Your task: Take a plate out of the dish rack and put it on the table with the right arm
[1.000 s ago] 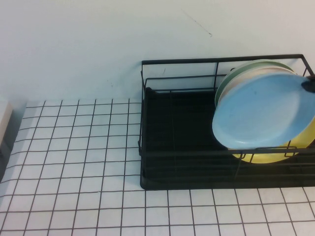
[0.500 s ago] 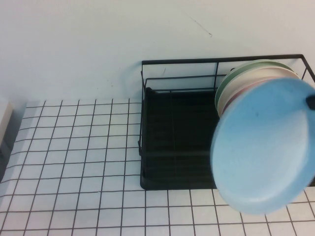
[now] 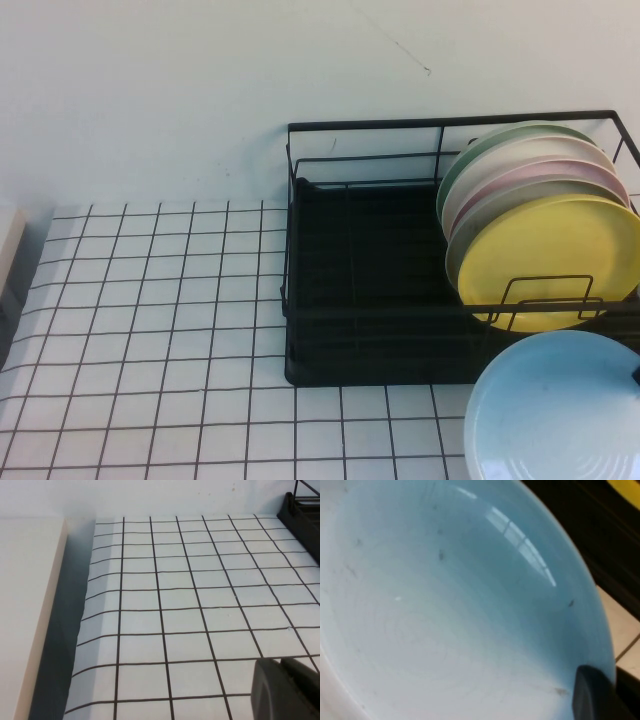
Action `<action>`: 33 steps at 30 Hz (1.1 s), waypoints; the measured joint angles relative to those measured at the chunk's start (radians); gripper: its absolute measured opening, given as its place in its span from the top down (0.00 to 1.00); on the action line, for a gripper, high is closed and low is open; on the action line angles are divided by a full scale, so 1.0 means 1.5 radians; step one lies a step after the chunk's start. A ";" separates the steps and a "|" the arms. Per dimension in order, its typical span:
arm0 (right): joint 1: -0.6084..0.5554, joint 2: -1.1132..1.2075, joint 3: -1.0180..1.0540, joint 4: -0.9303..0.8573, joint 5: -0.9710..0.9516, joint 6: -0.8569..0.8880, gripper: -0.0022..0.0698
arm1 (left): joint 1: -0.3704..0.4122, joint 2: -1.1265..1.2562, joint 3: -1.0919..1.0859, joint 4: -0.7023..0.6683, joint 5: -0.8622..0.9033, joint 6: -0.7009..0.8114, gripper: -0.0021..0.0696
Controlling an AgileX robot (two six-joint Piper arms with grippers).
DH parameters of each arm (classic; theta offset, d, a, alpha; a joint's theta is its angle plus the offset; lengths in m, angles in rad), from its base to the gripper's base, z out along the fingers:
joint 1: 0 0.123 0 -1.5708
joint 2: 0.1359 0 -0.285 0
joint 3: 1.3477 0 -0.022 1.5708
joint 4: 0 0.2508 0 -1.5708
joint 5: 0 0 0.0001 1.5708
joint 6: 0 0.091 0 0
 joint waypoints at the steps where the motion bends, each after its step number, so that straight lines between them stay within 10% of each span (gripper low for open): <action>1: 0.000 0.015 0.002 -0.008 -0.014 0.014 0.96 | 0.000 0.000 0.000 0.000 0.000 0.000 0.98; 13: 0.000 0.125 0.002 -0.049 -0.120 0.077 0.93 | 0.000 0.000 0.000 0.000 0.000 0.000 0.98; 25: 0.000 0.124 -0.047 -0.052 -0.098 0.116 0.54 | 0.000 0.000 0.000 0.000 0.000 0.000 0.98; 33: 0.000 0.038 -0.163 -0.110 0.029 0.164 0.87 | 0.000 0.000 0.000 0.000 0.000 -0.002 0.98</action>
